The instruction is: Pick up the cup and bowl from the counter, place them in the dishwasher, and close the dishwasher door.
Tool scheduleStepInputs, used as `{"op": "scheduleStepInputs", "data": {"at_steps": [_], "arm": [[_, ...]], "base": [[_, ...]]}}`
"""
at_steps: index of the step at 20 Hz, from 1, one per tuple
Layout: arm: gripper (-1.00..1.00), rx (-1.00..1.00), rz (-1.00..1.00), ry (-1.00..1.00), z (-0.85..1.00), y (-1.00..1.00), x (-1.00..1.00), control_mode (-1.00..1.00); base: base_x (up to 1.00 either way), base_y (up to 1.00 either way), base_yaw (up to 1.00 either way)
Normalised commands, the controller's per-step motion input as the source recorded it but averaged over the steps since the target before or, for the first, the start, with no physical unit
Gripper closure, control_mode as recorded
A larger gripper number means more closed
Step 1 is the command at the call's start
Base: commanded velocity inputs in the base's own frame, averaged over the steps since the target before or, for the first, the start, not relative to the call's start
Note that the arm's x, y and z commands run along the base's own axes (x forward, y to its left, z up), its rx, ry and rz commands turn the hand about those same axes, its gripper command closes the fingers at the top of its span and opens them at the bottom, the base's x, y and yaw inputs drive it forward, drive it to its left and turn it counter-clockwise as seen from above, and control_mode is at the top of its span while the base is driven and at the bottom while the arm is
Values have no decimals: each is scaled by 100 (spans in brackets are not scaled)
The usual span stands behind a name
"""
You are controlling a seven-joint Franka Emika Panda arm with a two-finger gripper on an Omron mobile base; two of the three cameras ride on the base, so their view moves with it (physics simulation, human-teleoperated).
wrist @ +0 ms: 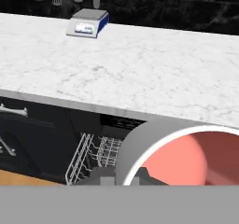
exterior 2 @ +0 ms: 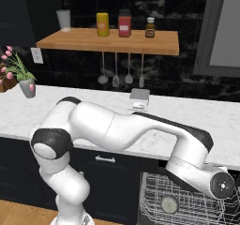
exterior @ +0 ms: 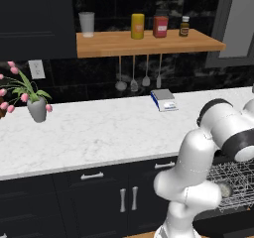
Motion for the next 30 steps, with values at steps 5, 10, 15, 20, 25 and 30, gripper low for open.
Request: {"op": "scheduleStepInputs", "data": {"at_steps": [5, 10, 15, 20, 25, 30], "arm": [[100, 0, 9, -10, -21, 46, -100, -100], [100, 0, 12, 0, -18, 49, -74, -100], [100, -4, 12, 9, -12, 55, -34, -100], [100, -21, 0, 19, -63, 100, 0, -100], [100, -18, -11, 1, -16, 99, 22, -100], [100, -1, -10, 0, -4, 54, 43, -100]], "base": [[0, 0, 0], [0, 0, 0], [0, 0, 0], [0, 0, 0], [0, 0, 0], [0, 0, 0]]}}
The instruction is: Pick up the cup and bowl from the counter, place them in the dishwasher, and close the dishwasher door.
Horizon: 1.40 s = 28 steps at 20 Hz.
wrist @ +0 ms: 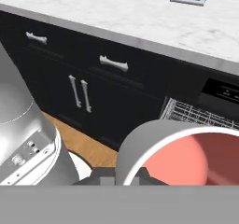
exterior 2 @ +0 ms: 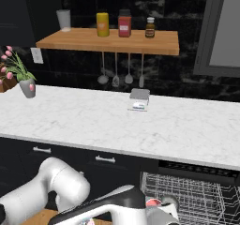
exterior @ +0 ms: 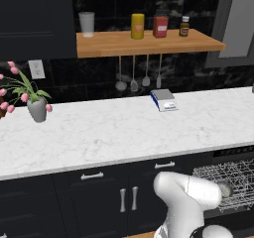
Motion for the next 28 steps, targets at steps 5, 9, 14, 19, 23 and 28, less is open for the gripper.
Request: {"op": "scheduleStepInputs", "data": {"at_steps": [5, 9, 14, 19, 23, 28], "arm": [[100, 15, -7, -1, -16, 5, 19, -100], [100, 14, -3, 0, -30, 0, 12, -100], [100, 2, 0, -2, -26, -2, 4, -100], [100, 6, 1, -18, -32, 0, 6, -100], [100, 4, 0, -5, -6, 0, 20, -100], [100, 0, 0, 1, -9, 7, 40, -100]], "base": [[0, 0, 0], [0, 0, 0], [0, 0, 0], [0, 0, 0], [0, 0, 0], [0, 0, 0]]}}
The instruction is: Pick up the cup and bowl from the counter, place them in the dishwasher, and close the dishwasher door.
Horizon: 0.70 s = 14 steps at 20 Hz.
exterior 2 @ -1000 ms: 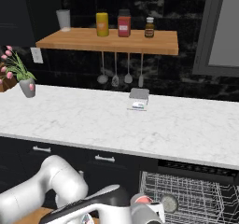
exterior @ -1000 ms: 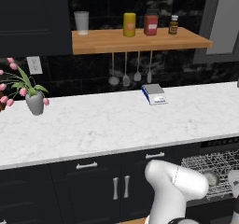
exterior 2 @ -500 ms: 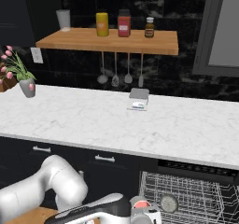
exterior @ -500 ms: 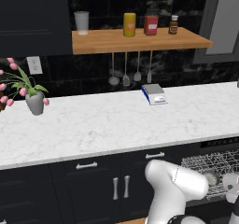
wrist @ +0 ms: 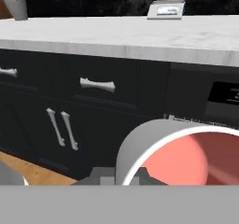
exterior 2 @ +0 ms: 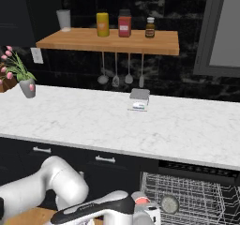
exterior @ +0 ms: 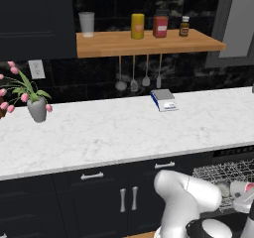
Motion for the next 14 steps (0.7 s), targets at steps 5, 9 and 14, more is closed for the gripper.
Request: {"op": "scheduleStepInputs", "data": {"at_steps": [5, 9, 14], "arm": [[100, 0, 0, 5, -31, 1, 39, -100], [100, 1, 0, 0, -48, -9, 30, -100], [100, 3, 0, -4, -44, -4, 25, -100]], "base": [[0, 0, 0], [0, 0, 0], [0, 0, 0]]}}
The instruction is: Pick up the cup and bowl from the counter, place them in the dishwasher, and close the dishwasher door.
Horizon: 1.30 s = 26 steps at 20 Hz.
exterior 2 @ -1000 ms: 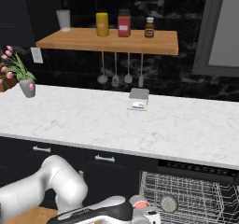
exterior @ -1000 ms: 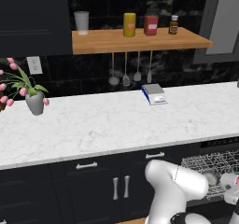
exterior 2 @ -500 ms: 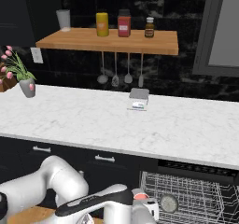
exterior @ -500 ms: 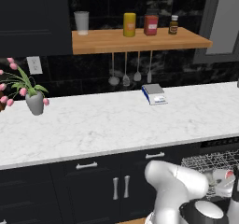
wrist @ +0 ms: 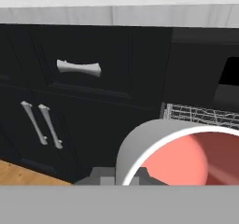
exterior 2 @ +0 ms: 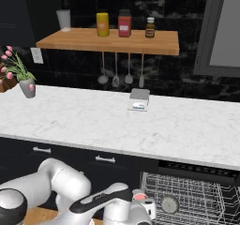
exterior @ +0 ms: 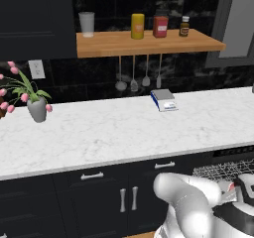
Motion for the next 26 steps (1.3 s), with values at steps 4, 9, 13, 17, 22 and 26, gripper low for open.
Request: {"op": "scheduleStepInputs", "data": {"at_steps": [4, 9, 13, 17, 22, 26], "arm": [[100, 1, 0, -1, -48, -5, 17, -100], [100, 0, 0, 4, -33, -20, 9, -100], [100, 0, 0, 6, -22, -25, 1, -100], [100, 0, 0, 4, -18, -28, 0, -100], [100, 9, 3, -10, -1, -8, 3, -100], [100, 9, 9, -5, -3, 0, 23, -100]], "base": [[0, 0, 0], [0, 0, 0], [0, 0, 0], [0, 0, 0], [0, 0, 0], [0, 0, 0]]}}
